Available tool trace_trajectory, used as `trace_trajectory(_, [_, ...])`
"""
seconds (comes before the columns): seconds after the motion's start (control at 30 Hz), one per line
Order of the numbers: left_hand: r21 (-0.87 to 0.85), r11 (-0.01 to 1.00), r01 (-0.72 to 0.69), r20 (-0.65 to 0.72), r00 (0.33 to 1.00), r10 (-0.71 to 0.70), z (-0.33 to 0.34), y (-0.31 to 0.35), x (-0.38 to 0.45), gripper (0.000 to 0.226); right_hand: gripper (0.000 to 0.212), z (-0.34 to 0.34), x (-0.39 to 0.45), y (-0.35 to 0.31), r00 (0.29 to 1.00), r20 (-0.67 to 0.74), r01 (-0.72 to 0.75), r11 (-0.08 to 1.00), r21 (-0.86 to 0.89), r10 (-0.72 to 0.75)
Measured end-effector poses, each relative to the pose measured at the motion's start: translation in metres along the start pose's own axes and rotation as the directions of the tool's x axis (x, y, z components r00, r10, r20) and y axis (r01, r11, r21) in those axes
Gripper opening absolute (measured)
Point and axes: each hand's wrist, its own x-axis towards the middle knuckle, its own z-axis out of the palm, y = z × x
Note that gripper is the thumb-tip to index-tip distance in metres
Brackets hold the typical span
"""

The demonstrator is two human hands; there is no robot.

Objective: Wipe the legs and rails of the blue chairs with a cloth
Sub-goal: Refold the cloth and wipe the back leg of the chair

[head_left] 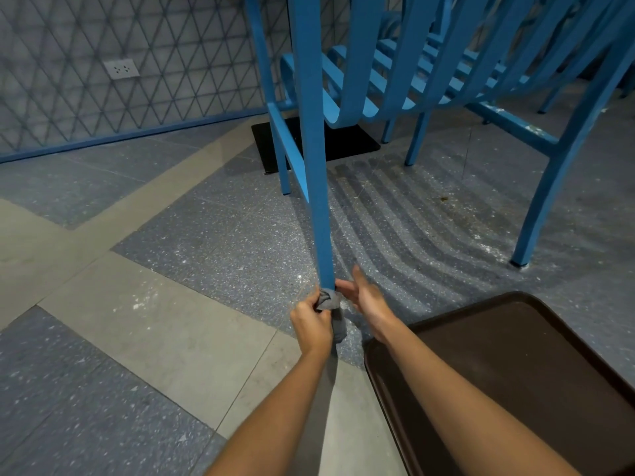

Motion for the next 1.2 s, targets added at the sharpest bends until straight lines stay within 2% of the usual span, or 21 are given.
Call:
trace_trajectory(0.17, [0.033, 0.999, 0.011, 0.007, 1.0, -0.011, 0.005, -0.008, -0.002, 0.03, 0.063, 0.0, 0.004, 0.006, 0.999, -0.04, 0.027, 0.999, 0.025, -0.026])
trace_trajectory(0.27, [0.145, 0.989, 0.036, 0.062, 0.997, -0.045, 0.005, -0.016, 0.0, 0.023, 0.06, 0.0, 0.005, 0.006, 0.998, -0.046, 0.031, 0.999, 0.019, -0.03])
trace_trajectory(0.47, [0.211, 0.975, 0.066, 0.104, 0.991, -0.09, 0.001, -0.02, -0.002, 0.023, 0.06, -0.003, 0.001, -0.003, 1.0, 0.017, -0.009, 0.998, -0.055, 0.01])
trace_trajectory(0.57, [0.135, 0.989, 0.063, 0.113, 0.99, -0.079, -0.004, -0.019, -0.001, 0.025, 0.061, -0.003, 0.002, -0.007, 0.999, 0.023, -0.019, 0.996, -0.083, 0.021])
trace_trajectory(0.77, [0.013, 1.0, -0.003, -0.007, 1.0, 0.003, 0.0, -0.008, -0.009, 0.033, 0.064, -0.001, 0.005, -0.01, 0.999, -0.004, -0.039, 0.992, -0.123, 0.039])
trace_trajectory(0.97, [0.06, 0.994, 0.096, 0.006, 0.995, -0.097, 0.01, -0.011, -0.005, 0.024, 0.061, -0.003, 0.011, -0.005, 1.0, -0.021, -0.02, 0.998, -0.066, 0.019])
trace_trajectory(1.1, [0.126, 0.986, 0.107, 0.01, 0.994, -0.109, 0.012, -0.021, -0.006, 0.019, 0.061, -0.004, 0.015, -0.005, 0.999, -0.036, -0.04, 0.997, -0.06, 0.038])
trace_trajectory(1.2, [0.107, 0.985, 0.137, 0.049, 0.989, -0.143, 0.012, -0.023, -0.003, 0.021, 0.061, -0.008, 0.017, -0.007, 0.998, -0.017, -0.054, 0.995, -0.081, 0.053])
